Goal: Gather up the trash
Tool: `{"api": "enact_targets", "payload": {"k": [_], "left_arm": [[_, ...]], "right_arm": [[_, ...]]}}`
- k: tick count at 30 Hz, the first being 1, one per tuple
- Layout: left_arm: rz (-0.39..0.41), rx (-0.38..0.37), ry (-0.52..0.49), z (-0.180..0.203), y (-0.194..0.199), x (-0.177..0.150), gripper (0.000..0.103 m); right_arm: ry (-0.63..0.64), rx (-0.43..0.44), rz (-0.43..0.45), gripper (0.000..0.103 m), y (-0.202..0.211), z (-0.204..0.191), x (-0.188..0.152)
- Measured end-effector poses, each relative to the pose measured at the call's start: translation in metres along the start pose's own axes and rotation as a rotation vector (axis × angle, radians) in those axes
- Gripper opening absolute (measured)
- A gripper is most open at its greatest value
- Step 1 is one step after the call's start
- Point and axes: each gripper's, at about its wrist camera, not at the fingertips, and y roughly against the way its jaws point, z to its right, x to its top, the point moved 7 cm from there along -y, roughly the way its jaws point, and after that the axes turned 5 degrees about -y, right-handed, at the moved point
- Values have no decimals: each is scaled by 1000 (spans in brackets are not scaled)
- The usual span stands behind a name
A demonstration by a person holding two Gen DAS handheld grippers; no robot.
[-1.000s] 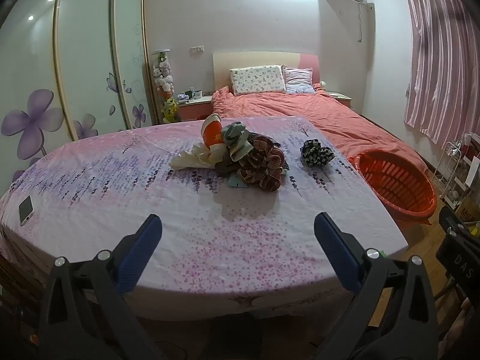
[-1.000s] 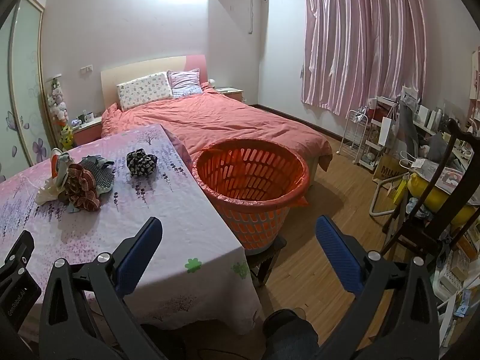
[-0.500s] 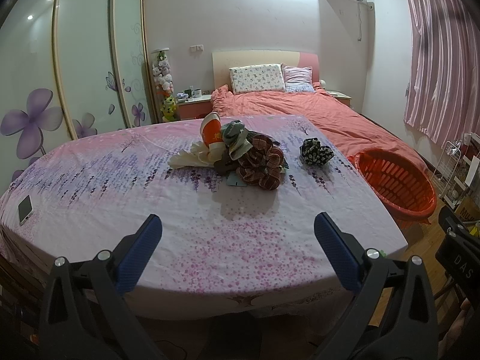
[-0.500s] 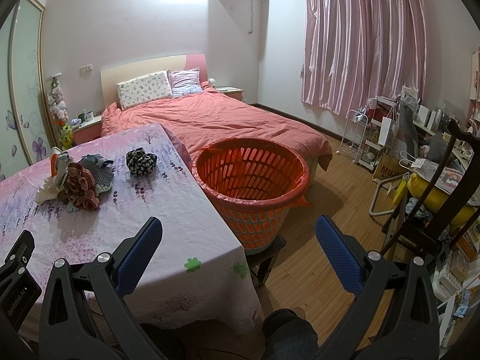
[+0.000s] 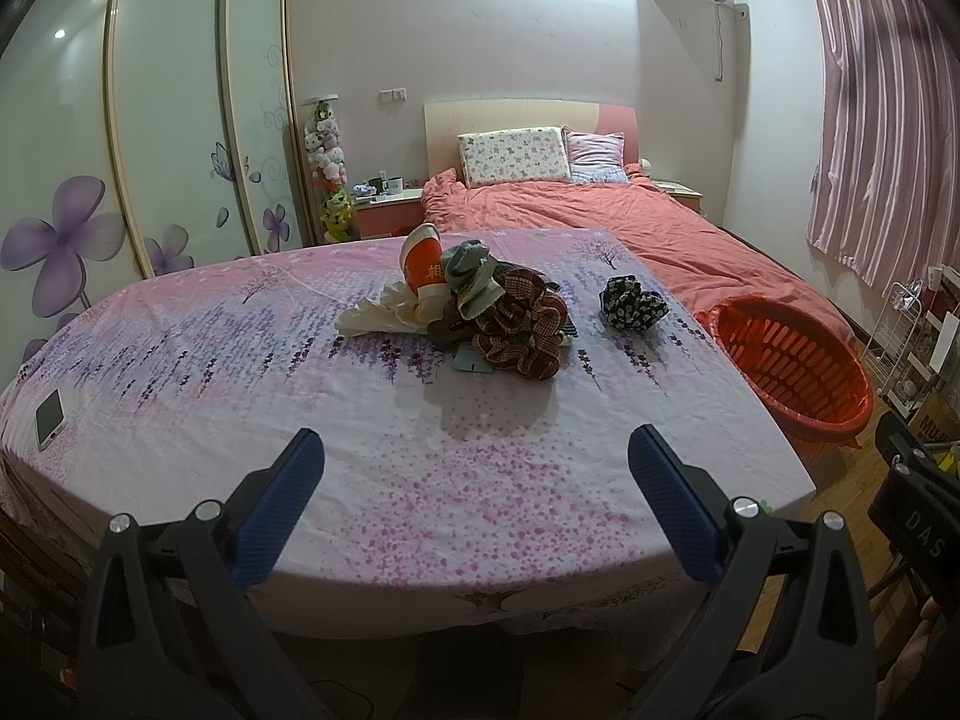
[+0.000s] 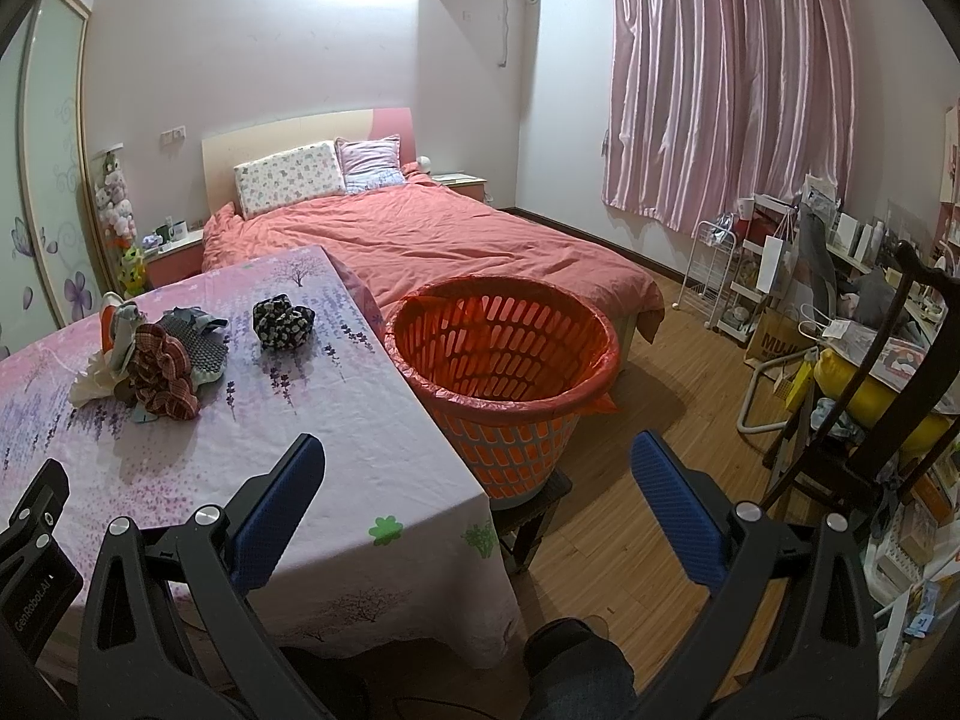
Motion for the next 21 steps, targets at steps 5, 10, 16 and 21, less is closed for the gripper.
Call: {"api": "enact_targets", "payload": {"k": [5, 10, 16, 21], "left_arm": [[-1, -1, 0, 0, 0, 0, 99], [-1, -1, 0, 0, 0, 0, 99], [-3, -1, 0, 0, 0, 0, 99], [-3, -1, 0, 0, 0, 0, 99]], "right_arm": [[0, -1, -1, 101, 0, 0, 0], [1, -1, -1, 101, -1, 0, 0], [2, -1, -2, 101, -1, 0, 0], [3, -2, -2, 101, -1, -1, -1]]}}
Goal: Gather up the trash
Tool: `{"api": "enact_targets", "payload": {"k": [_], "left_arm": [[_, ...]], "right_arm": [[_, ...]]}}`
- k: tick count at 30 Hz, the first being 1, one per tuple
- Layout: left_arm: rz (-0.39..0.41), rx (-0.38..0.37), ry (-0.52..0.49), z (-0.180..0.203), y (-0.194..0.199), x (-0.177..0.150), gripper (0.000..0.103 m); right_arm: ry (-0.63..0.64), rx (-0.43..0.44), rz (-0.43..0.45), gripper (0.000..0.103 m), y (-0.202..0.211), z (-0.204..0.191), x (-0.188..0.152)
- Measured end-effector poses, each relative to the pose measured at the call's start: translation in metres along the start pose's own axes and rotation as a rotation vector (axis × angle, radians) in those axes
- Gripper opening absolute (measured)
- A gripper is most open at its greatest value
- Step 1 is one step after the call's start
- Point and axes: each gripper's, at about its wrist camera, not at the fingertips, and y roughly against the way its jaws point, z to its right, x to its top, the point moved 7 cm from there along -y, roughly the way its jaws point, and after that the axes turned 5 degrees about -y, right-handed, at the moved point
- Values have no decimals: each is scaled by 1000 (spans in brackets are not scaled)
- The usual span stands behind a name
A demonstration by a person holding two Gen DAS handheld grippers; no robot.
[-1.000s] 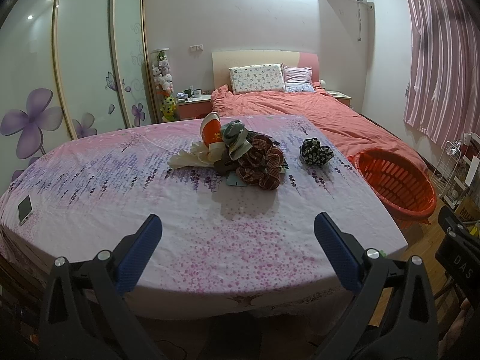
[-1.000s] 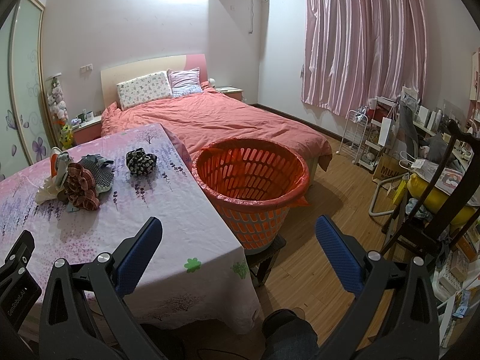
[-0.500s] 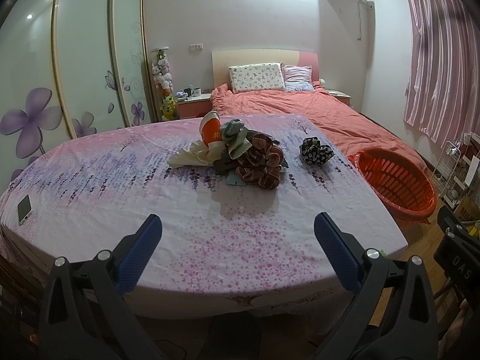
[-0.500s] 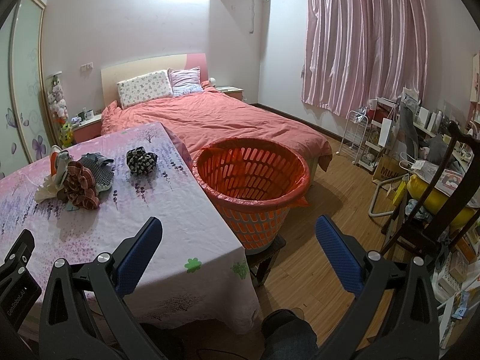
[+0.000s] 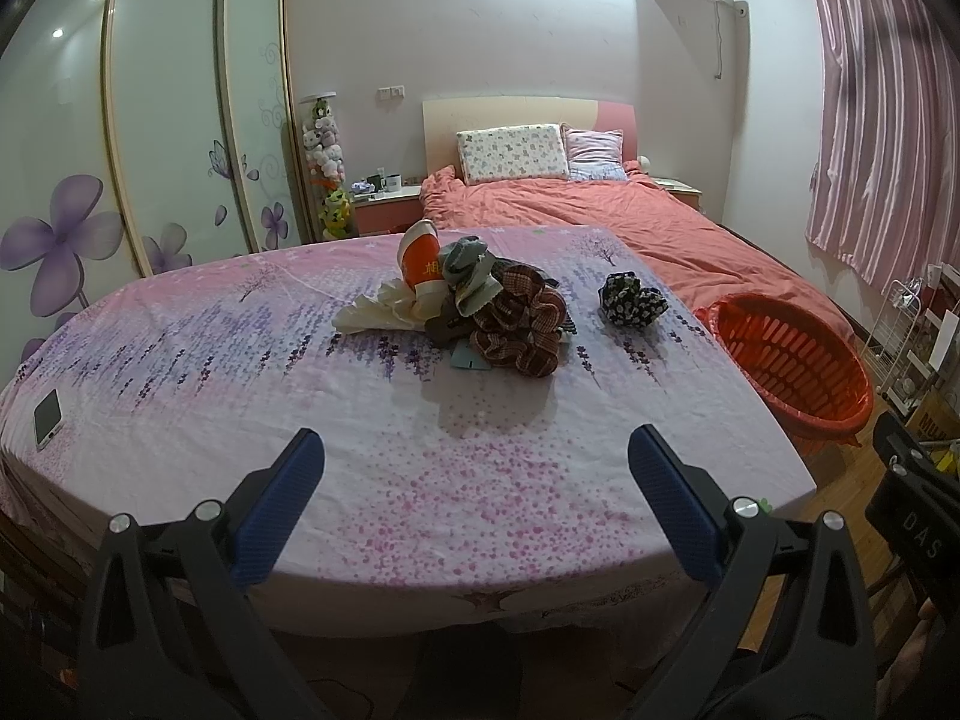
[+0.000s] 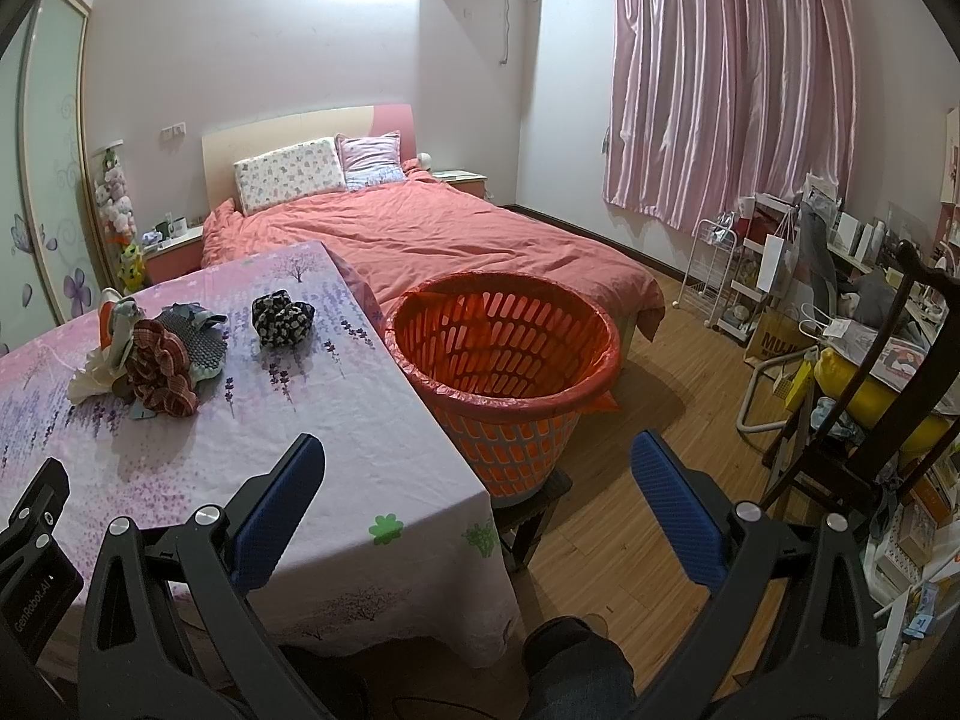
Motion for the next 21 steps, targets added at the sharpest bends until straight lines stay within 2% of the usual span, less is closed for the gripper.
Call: {"api": "enact_targets", "payload": {"k": [21], "left_arm": [[-6, -1, 1, 1, 2, -6, 99]], "right_arm": [[1, -1, -4, 101, -4, -1, 0]]}}
